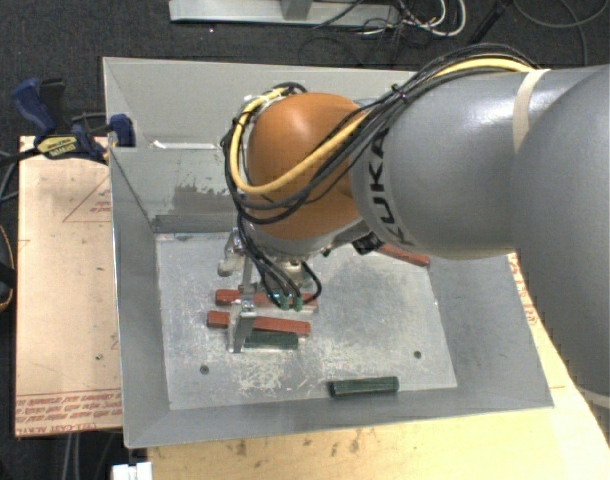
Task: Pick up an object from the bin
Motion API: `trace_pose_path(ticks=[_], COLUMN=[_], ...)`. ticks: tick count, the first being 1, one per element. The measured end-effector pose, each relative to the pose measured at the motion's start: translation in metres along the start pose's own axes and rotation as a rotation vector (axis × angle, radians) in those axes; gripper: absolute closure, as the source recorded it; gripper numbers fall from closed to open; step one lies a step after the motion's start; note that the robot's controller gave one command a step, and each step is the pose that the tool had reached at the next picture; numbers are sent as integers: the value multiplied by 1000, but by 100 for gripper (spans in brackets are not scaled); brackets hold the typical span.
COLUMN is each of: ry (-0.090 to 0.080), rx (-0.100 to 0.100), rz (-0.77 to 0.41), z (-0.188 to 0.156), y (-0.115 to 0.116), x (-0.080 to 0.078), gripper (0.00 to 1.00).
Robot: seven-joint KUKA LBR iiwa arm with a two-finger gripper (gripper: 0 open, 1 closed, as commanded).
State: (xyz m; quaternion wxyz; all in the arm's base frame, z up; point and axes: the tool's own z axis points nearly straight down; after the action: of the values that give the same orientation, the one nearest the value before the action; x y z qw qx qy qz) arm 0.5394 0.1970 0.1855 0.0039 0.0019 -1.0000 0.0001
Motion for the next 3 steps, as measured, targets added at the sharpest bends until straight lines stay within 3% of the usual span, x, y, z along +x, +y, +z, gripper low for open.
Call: trace_pose_path(ticks=[1, 2, 3], ry=[-8, -14, -16], rx=[-1, -6, -4], rz=[3, -213, -212], z=[-4, 95, 95], y=[-1, -42, -44], x=[-2, -61, -62], gripper=[0, 100, 0])
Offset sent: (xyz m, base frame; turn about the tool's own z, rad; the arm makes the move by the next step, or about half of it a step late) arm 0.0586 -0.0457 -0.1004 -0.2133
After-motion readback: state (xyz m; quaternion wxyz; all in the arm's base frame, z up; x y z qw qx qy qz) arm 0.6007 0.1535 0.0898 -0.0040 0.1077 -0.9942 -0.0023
